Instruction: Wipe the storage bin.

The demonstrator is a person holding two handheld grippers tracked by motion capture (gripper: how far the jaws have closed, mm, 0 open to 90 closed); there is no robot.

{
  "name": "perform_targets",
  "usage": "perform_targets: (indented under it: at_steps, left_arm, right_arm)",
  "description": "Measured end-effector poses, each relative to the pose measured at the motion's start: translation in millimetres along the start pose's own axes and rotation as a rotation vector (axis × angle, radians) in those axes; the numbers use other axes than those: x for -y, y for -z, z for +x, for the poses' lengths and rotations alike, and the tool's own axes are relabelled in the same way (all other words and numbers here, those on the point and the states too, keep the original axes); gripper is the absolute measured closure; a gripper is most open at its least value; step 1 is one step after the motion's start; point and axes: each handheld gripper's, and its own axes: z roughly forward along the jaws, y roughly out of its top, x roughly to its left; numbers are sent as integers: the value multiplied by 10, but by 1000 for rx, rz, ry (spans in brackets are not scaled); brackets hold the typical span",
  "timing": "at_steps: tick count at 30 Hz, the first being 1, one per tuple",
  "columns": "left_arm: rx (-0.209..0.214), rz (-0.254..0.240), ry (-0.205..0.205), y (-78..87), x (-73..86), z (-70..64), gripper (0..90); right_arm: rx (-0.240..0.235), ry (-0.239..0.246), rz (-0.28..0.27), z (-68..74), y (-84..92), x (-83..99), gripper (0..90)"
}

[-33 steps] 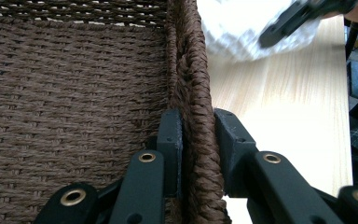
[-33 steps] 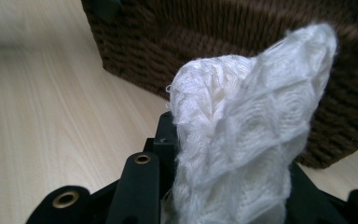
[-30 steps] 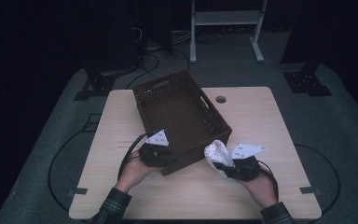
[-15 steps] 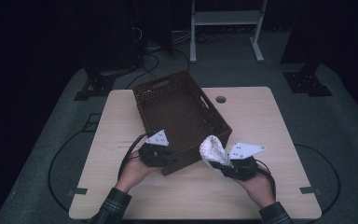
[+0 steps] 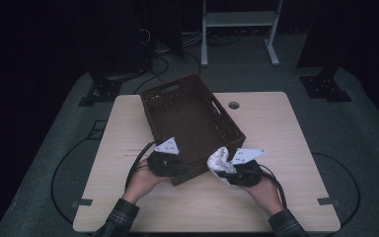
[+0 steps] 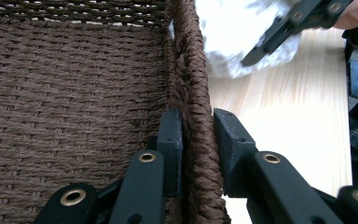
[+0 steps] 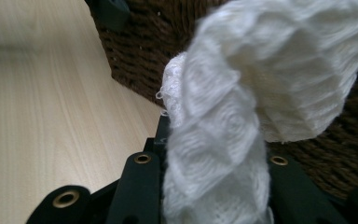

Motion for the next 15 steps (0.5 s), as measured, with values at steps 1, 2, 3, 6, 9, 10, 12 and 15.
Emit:
perform_targets:
  at_steps: [1, 2, 3, 6, 9, 10, 12, 15]
  left_arm:
    - [0, 0, 0, 0, 0, 0, 722]
    - [0, 0, 0, -1, 0, -1, 722]
    - [0, 1, -1, -1, 1, -1, 722]
    - [0, 1, -1, 0, 0, -1, 722]
    - [0, 2, -1, -1, 0, -1, 722]
    - [0, 1, -1, -1, 0, -1, 722]
    - [0, 1, -1, -1, 0, -2, 722]
    - [-1, 2, 0, -1, -1, -2, 722]
  right_arm:
    - [-3, -1, 7, -8, -29, 6, 689]
    - [-7, -4, 11, -14, -51, 11, 689]
    - [-12, -8, 18, -22, -80, 16, 689]
    - [-27, -24, 33, -46, -149, 28, 690]
    - [-37, -33, 44, -64, -203, 48, 690]
    - [-38, -39, 47, -64, -210, 53, 690]
    - [-41, -39, 55, -76, -231, 72, 690]
    - [-46, -43, 73, -80, -269, 93, 690]
